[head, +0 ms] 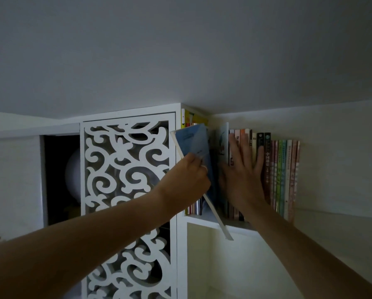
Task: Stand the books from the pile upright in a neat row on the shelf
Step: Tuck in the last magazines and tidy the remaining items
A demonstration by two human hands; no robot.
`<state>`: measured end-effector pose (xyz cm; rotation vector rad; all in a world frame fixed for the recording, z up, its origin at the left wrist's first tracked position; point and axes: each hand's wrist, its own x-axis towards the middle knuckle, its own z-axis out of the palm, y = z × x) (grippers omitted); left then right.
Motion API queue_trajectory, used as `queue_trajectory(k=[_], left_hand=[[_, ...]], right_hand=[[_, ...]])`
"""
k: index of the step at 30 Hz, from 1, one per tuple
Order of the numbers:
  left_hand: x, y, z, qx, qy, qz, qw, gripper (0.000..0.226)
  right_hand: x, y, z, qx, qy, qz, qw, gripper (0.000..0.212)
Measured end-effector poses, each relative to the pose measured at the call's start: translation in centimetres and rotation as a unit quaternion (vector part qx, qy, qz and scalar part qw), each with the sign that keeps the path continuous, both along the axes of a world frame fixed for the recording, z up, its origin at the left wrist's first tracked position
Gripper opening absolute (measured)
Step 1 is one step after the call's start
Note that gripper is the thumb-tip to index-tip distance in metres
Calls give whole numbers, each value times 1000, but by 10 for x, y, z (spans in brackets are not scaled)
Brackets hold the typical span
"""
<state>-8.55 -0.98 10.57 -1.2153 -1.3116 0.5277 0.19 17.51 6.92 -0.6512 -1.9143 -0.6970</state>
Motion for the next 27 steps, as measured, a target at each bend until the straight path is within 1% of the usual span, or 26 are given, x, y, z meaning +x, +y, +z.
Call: queue_trajectory(k=[4, 5, 6, 8, 9, 10, 11, 12, 13, 14, 15, 16, 17, 18, 19, 20, 22, 23, 24, 26, 27], left_hand=[[0, 5, -10, 28, -25, 3, 999, 25], [-1, 7, -11, 36, -31, 3, 999, 26], [-2, 9, -11, 41, -38, 3, 998, 28], [-5, 14, -10, 48, -55, 5, 997, 31], [-6, 17, -10, 52, -67, 4, 996, 32], [-8, 19, -10, 62, -77, 1, 995, 32], [-9, 21, -10, 81, -85, -6, 993, 33], [-9, 22, -11, 108, -91, -24, 990, 35], [-10, 24, -12, 142, -99, -51, 984, 38], [-10, 26, -14, 176, -119, -80, 974, 44], [-9, 28, -14, 204, -151, -107, 961, 54], [-8, 31, -14, 227, -188, -131, 947, 65], [-5, 35, -13, 251, -227, -153, 928, 78], [-1, 39, -12, 274, -269, -180, 905, 88], [4, 44, -13, 290, -317, -220, 876, 92], [10, 47, -14, 291, -366, -276, 840, 90], [21, 52, -15, 275, -437, -410, 752, 71], [26, 53, -15, 277, -451, -463, 711, 57], [30, 54, -13, 286, -459, -497, 679, 44], [33, 55, -5, 313, -480, -519, 634, 29], [32, 55, 1, 337, -484, -517, 620, 25]], right_hand=[[1, -5, 1, -15, -3, 14, 1000, 27], [2, -6, 2, -10, -9, 20, 1000, 27], [4, -7, 0, -4, -11, 20, 1000, 35], [12, -9, -4, 16, 12, 5, 1000, 70], [19, -12, -4, 29, 49, -14, 998, 83], [27, -15, -4, 37, 103, -29, 994, 87], [35, -16, -3, 24, 175, -32, 984, 86], [44, -15, -2, -23, 262, -24, 965, 87], [53, -10, 1, -93, 355, -8, 930, 92], [60, -4, 3, -171, 438, 17, 883, 100], [65, 4, 4, -239, 488, 46, 838, 105], [69, 11, 2, -281, 503, 69, 814, 106], [70, 17, -1, -291, 490, 83, 817, 102], [70, 21, -5, -277, 463, 93, 837, 95], [69, 23, -6, -256, 432, 105, 859, 89], [68, 23, -7, -239, 400, 125, 876, 86], [63, 21, -3, -223, 342, 183, 894, 87], [60, 18, -2, -227, 315, 212, 897, 92], [56, 16, -1, -239, 290, 237, 896, 98], [46, 10, -1, -259, 244, 246, 902, 117], [41, 6, -2, -265, 224, 230, 909, 127]])
